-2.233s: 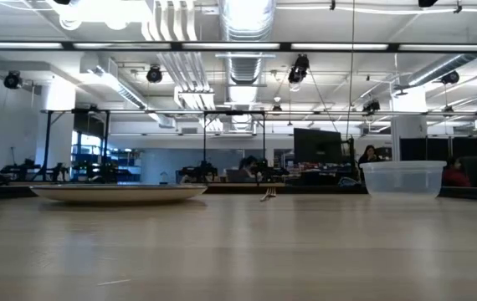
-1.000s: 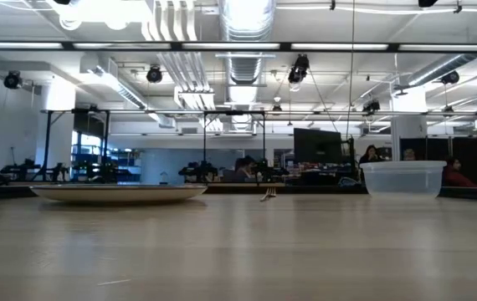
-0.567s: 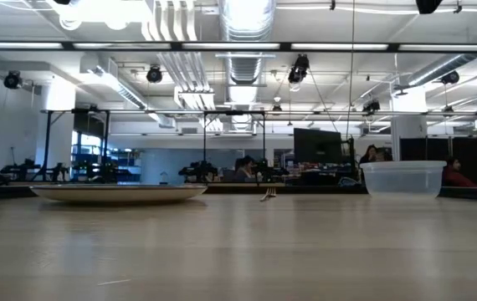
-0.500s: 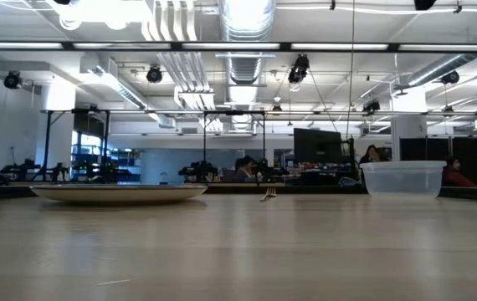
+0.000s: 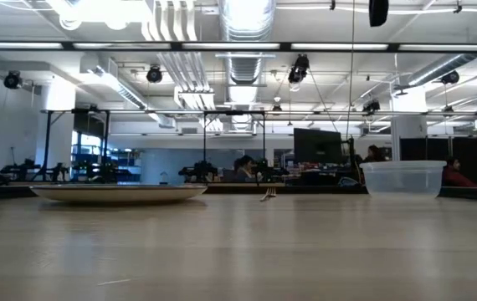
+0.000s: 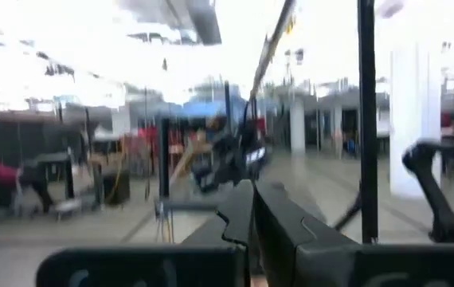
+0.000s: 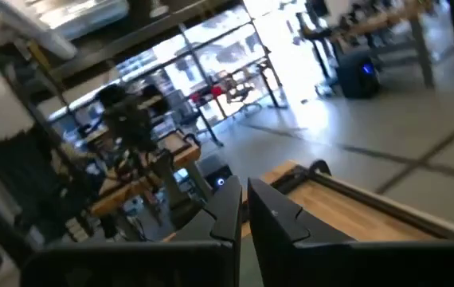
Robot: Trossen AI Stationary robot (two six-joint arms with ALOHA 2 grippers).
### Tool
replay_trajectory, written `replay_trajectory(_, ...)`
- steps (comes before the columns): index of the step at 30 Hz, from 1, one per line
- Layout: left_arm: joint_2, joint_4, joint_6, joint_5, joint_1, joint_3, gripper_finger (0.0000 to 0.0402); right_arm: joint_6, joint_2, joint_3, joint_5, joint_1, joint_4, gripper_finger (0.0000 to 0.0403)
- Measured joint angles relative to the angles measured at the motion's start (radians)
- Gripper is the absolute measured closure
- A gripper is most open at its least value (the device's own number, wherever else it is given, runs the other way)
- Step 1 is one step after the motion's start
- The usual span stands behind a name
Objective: Set table place
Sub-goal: Move the plate to the center of the table
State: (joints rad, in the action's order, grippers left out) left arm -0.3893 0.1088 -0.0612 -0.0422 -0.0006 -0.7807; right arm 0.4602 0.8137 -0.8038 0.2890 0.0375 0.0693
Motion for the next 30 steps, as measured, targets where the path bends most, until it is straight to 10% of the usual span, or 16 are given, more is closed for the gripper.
replay_trajectory(14, 0.001, -0.501, -0.011, -0.007, 0.0, 0.0, 0.0402, -0.027, 0.024, -0.22, 0.017, 0.068, -0.39, 0.0385)
replay_trajectory(30, -0.109, -0.447, 0.025, -0.037, 0.0, 0.003, 0.0402, -0.075, 0.065, -0.368, 0.027, 0.068, -0.436, 0.0385)
